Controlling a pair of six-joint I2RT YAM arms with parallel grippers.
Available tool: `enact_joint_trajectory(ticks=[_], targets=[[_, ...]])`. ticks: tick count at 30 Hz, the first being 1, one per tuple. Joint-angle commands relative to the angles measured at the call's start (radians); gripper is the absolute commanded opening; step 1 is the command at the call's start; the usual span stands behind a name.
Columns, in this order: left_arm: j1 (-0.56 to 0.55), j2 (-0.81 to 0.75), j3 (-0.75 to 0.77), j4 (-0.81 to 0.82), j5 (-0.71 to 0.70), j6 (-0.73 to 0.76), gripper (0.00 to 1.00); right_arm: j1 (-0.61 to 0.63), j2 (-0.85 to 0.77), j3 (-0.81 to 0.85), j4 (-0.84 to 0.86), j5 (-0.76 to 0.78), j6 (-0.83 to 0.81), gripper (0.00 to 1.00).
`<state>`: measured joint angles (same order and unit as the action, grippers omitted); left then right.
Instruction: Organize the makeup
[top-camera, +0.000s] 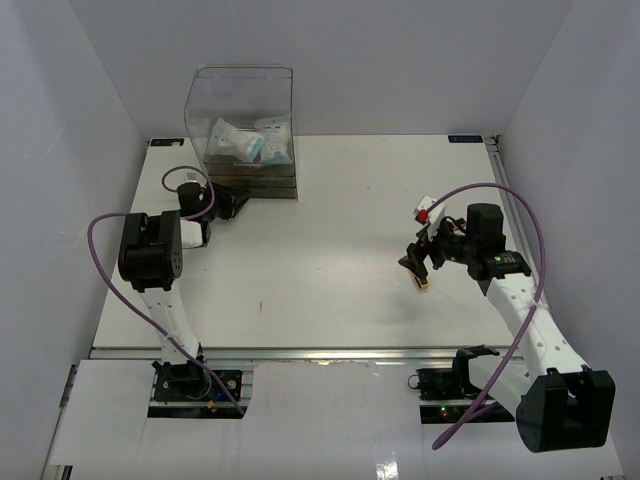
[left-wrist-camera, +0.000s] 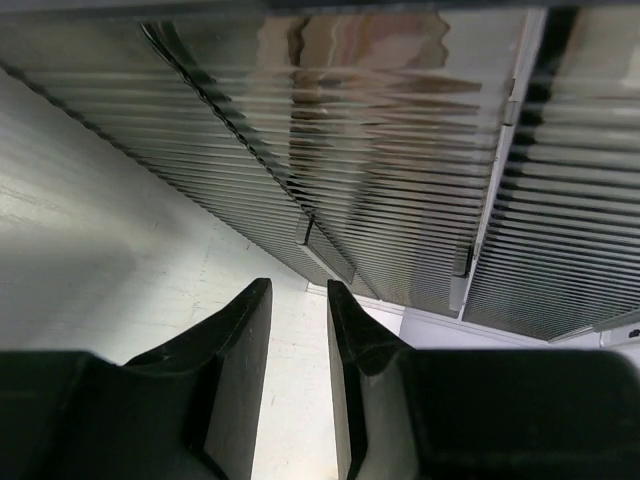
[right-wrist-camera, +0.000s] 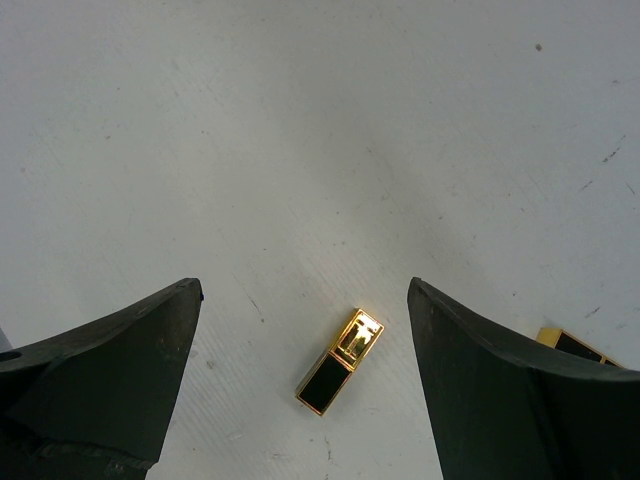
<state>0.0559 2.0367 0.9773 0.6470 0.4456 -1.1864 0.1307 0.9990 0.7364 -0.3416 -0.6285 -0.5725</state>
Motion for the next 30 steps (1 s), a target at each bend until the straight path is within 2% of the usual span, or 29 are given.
enact_joint_trajectory(ticks=[1,16,24,30], targets=[[0.003,0.001,0.024,0.043,0.027,-0.004,0.4,-0.006,0.009,-0.002,0.013,-0.002,-0.009,0.9],[0.013,0.077,0.076,0.052,0.035,-0.051,0.41,-0.006,0.012,-0.004,0.012,0.002,-0.013,0.9],[0.013,0.078,0.044,0.11,0.052,-0.076,0.34,-0.008,0.012,-0.003,0.012,0.003,-0.015,0.9],[0.015,0.039,-0.04,0.208,0.085,-0.082,0.41,-0.008,0.015,-0.002,0.012,0.0,-0.015,0.9]])
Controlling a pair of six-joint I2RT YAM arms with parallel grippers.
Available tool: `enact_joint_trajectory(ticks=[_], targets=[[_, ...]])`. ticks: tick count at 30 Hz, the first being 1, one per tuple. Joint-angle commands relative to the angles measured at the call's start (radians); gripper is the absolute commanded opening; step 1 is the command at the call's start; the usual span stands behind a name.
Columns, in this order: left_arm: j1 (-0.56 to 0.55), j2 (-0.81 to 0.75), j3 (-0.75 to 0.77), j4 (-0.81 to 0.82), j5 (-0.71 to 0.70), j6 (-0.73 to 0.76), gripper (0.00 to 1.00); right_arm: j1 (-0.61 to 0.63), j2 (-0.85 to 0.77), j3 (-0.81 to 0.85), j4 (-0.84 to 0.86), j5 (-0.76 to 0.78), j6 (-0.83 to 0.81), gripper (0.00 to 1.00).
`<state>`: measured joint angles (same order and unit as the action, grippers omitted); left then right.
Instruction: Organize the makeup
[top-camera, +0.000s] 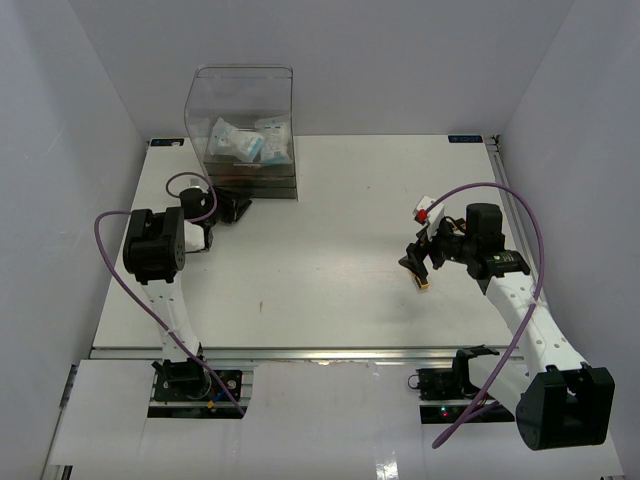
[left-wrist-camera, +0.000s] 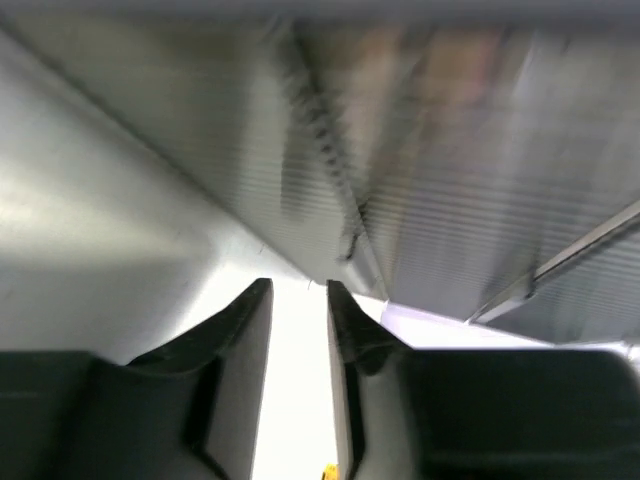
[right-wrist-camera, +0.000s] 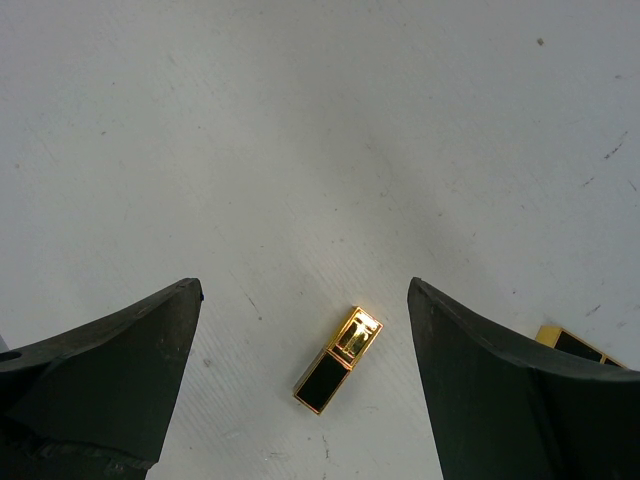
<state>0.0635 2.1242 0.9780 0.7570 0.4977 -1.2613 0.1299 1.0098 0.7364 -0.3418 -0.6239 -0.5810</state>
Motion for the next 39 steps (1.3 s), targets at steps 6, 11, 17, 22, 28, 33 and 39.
enact_joint_trajectory(ticks=[6,11,17,22,28,33,39], targets=[[0.007,-0.059,-0.056,0.134,0.051,-0.018,0.43,-0.007,0.003,-0.002,0.012,-0.005,-0.007,0.9],[0.007,-0.049,-0.043,0.162,0.058,-0.032,0.45,-0.007,0.003,-0.003,0.012,-0.003,-0.007,0.9],[0.008,-0.026,0.004,0.147,0.061,-0.03,0.52,-0.007,0.01,-0.002,0.012,-0.002,-0.008,0.9],[0.009,0.008,0.044,0.134,0.055,-0.037,0.53,-0.007,0.008,-0.003,0.012,0.0,-0.009,0.9],[0.009,0.045,0.078,0.121,0.048,-0.048,0.49,-0.007,0.012,-0.003,0.012,0.003,-0.01,0.9],[0.009,0.068,0.082,0.128,0.05,-0.056,0.39,-0.007,0.01,-0.003,0.012,0.003,-0.011,0.9],[0.009,0.086,0.084,0.13,0.045,-0.061,0.31,-0.01,0.009,-0.004,0.012,0.003,-0.011,0.9]])
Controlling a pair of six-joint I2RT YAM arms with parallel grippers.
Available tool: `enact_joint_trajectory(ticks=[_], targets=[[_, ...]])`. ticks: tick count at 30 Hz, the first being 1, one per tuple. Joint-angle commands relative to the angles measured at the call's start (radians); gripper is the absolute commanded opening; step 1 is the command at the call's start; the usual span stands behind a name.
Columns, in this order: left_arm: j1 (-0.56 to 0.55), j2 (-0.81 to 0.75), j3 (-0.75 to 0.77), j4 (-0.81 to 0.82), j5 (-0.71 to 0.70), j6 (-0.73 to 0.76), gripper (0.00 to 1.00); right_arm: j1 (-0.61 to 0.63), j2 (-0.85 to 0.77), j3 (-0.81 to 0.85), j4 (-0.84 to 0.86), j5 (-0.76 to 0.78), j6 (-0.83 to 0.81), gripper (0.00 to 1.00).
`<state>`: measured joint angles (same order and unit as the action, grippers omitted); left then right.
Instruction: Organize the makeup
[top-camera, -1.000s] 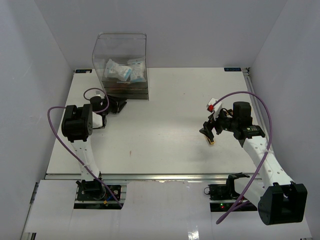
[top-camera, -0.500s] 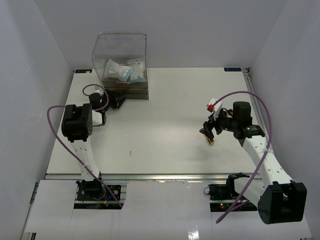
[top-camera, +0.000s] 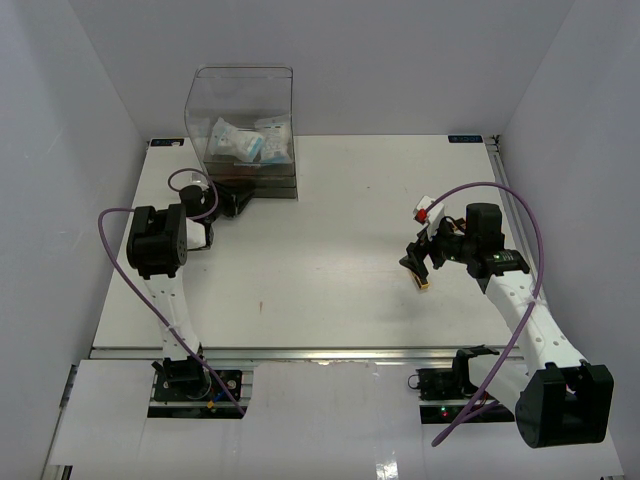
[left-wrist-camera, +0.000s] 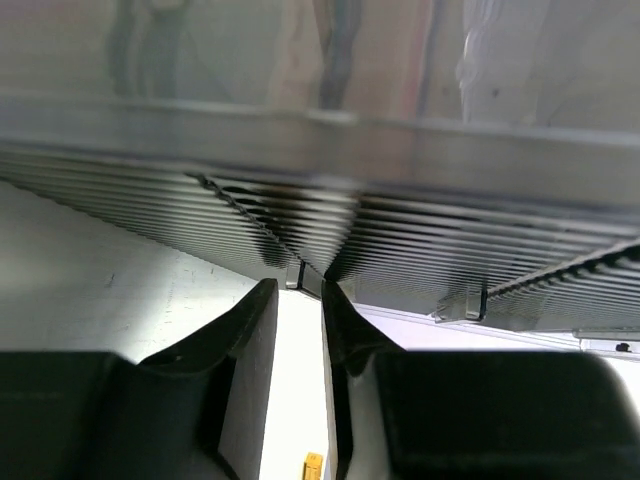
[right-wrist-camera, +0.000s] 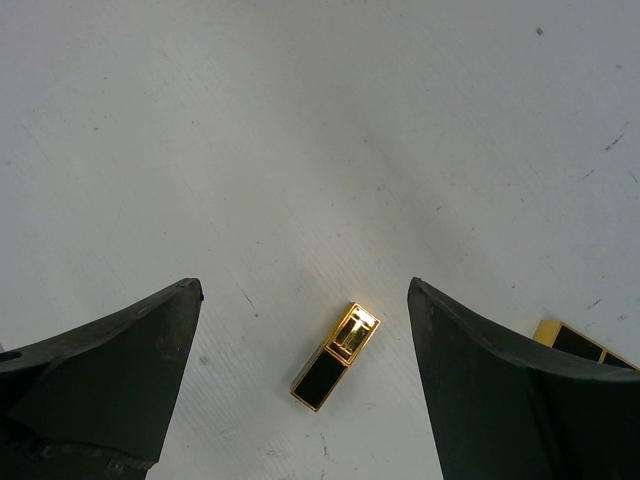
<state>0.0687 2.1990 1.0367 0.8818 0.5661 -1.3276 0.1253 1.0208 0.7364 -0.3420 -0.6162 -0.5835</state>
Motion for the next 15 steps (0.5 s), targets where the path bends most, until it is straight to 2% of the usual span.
enact_joint_trajectory(ticks=[1,7,15], targets=[[0.005,0.013,0.026,0.004,-0.023,0.004,0.29,-0.006,-0.002,-0.004,0.012,-0.005,-0.009,0.9],[0.006,0.017,0.022,0.009,-0.021,0.005,0.15,-0.008,-0.006,-0.004,0.012,-0.007,-0.007,0.9],[0.006,-0.045,-0.101,0.067,-0.001,0.014,0.1,-0.011,-0.013,-0.005,0.012,-0.013,-0.004,0.9]])
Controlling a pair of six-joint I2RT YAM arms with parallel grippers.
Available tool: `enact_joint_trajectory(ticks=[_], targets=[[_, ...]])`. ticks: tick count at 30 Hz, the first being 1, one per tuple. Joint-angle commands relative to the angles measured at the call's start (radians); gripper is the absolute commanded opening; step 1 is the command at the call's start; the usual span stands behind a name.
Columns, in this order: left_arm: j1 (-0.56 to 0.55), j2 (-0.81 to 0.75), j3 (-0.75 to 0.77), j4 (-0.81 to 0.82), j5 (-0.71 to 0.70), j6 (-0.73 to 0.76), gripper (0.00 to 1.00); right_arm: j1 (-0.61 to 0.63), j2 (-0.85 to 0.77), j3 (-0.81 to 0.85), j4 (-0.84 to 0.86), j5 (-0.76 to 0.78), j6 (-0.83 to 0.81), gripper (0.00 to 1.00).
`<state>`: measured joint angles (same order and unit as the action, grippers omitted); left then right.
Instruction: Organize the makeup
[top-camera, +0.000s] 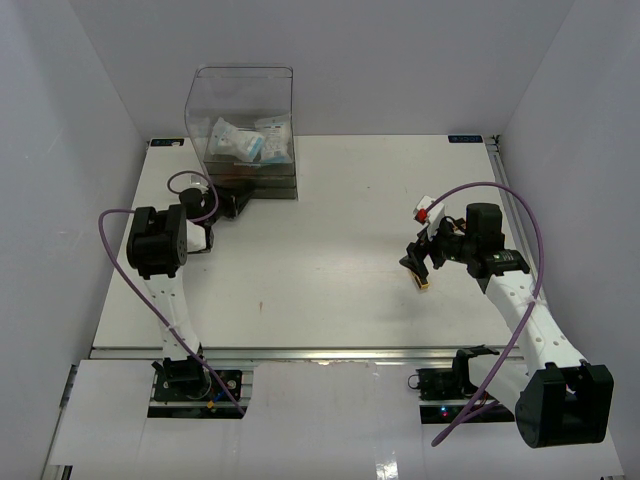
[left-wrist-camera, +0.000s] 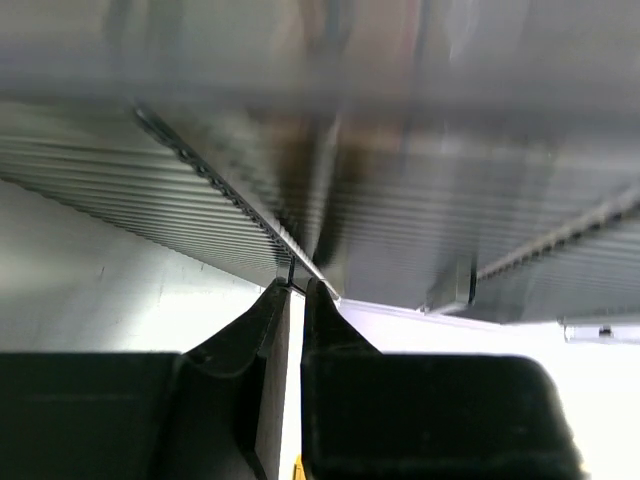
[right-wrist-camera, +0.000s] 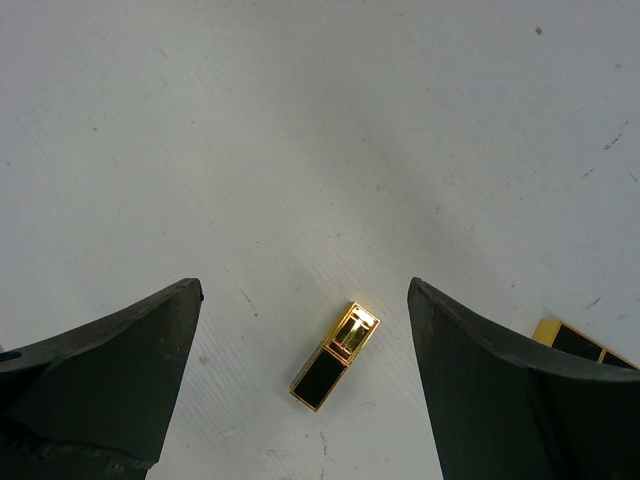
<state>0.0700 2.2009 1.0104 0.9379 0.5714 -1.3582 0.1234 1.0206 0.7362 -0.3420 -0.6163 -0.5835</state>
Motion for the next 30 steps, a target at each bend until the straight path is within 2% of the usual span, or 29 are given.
enact_joint_trajectory(ticks=[1,10,14,20,27,28,29,30], targets=[[0.005,-0.065,-0.101,0.02,-0.002,0.049,0.09,-0.01,-0.015,-0.004,0.012,-0.014,-0.003,0.9],[0.005,-0.212,-0.343,0.115,0.014,0.067,0.09,-0.012,-0.025,-0.004,0.011,-0.022,0.002,0.9],[0.007,-0.245,-0.397,0.139,0.024,0.064,0.12,-0.013,-0.022,-0.005,0.011,-0.022,0.0,0.9],[0.007,-0.306,-0.414,0.105,0.045,0.087,0.32,-0.014,-0.014,-0.008,0.011,-0.016,-0.007,0.9],[0.025,-0.461,-0.463,0.025,0.06,0.148,0.74,-0.019,0.003,-0.008,0.008,0.003,-0.014,0.9],[0.03,-0.493,-0.474,0.011,0.062,0.161,0.81,-0.019,0.009,-0.007,0.003,0.006,-0.015,0.9],[0.033,-0.509,-0.486,-0.001,0.065,0.168,0.95,-0.022,0.014,-0.004,-0.001,0.007,-0.016,0.9],[0.038,-0.542,-0.494,-0.014,0.068,0.179,0.98,-0.022,0.017,0.001,-0.007,0.009,-0.017,0.9]])
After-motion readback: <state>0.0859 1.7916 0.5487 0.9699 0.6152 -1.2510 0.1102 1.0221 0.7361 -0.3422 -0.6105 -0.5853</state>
